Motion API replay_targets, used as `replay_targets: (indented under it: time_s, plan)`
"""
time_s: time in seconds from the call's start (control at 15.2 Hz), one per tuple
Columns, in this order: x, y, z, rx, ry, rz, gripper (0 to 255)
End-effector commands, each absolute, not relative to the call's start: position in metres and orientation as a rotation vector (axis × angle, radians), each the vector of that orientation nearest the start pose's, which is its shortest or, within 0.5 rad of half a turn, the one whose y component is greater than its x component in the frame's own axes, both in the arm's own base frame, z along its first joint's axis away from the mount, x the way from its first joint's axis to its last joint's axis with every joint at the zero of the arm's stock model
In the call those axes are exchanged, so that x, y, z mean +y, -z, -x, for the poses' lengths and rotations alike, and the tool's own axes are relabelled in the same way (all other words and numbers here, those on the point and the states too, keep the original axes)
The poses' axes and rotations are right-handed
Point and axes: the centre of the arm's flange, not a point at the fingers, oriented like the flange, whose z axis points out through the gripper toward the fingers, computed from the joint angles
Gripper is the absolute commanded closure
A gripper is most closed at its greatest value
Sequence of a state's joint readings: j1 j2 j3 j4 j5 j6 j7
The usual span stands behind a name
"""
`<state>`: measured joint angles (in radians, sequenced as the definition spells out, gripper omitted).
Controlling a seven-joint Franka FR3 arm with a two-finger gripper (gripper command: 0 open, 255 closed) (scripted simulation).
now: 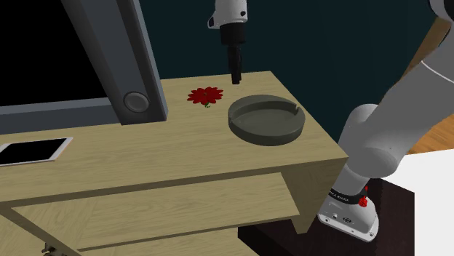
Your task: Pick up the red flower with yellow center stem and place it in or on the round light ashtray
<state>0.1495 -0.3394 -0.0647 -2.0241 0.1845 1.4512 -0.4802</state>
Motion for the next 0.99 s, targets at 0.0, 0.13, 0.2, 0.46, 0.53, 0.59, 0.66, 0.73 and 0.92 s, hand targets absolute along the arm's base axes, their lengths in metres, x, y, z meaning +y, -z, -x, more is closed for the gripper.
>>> replay_targets:
  time_s: [0.0, 0.13, 0.2, 0.46, 0.53, 0.59, 0.66, 0.73, 0.92]
  plan:
    - [0.072, -0.580, -0.445, -0.936, -0.283, 2.684, 0]
    - [0.090, -0.585, -0.464, -1.048, -0.291, 2.603, 0]
    - [0.099, -0.588, -0.474, -1.103, -0.294, 2.561, 0]
    - [0.136, -0.600, -0.504, -1.291, -0.306, 2.399, 0]
    - [0.137, -0.596, -0.502, -1.291, -0.306, 2.399, 0]
    - [0.138, -0.591, -0.500, -1.291, -0.306, 2.399, 0]
    - [0.140, -0.586, -0.498, -1.291, -0.306, 2.399, 0]
    - [0.141, -0.582, -0.496, -1.291, -0.306, 2.399, 0]
    - [0.145, -0.567, -0.490, -1.291, -0.306, 2.399, 0]
